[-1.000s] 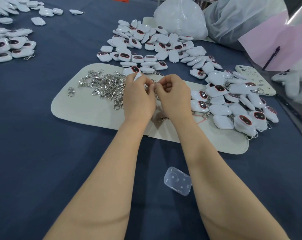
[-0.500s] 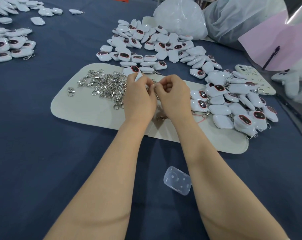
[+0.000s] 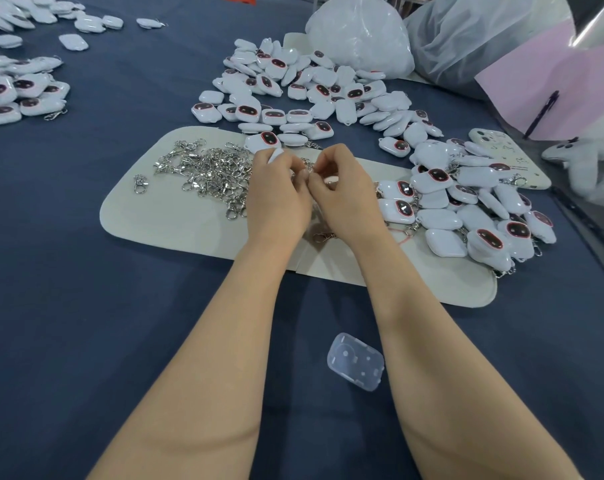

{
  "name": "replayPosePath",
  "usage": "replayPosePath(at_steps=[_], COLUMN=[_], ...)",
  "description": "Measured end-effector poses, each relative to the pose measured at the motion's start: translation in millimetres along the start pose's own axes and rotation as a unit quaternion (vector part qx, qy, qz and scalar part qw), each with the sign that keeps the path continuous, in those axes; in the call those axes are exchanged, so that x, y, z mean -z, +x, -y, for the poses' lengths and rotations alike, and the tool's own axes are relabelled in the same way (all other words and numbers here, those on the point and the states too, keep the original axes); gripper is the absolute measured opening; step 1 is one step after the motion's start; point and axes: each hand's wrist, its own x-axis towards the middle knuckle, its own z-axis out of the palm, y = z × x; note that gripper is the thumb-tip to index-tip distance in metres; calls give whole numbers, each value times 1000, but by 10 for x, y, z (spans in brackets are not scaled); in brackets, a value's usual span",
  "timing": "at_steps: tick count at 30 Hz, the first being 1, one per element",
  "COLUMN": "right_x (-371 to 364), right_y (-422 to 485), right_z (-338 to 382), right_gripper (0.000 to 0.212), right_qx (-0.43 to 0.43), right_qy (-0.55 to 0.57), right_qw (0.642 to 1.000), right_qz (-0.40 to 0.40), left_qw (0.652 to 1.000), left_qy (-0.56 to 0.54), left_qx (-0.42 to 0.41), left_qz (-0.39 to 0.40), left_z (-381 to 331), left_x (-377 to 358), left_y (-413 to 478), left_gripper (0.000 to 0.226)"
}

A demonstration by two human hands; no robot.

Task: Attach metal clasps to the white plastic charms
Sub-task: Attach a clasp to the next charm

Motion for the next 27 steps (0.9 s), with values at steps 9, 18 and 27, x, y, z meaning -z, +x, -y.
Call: replayPosePath(at_steps=[9, 18, 27], right_x=[-12, -29, 12], right_y=[-34, -50, -30], right_z=[-31, 12, 17], right_gripper=[4, 5, 9], right_qx=[63, 58, 19], right_qy=[-40, -36, -14], right_qw=[997, 998, 999], right_qz=[0, -10, -25], left_qw=[1000, 998, 999], left_qy=[-5, -35, -44], left_qx=[27, 47, 23], left_qz=[1, 6, 18], left_z=[32, 26, -6], left_x=[25, 39, 27], left_y=[30, 44, 34], left_gripper=[9, 9, 9])
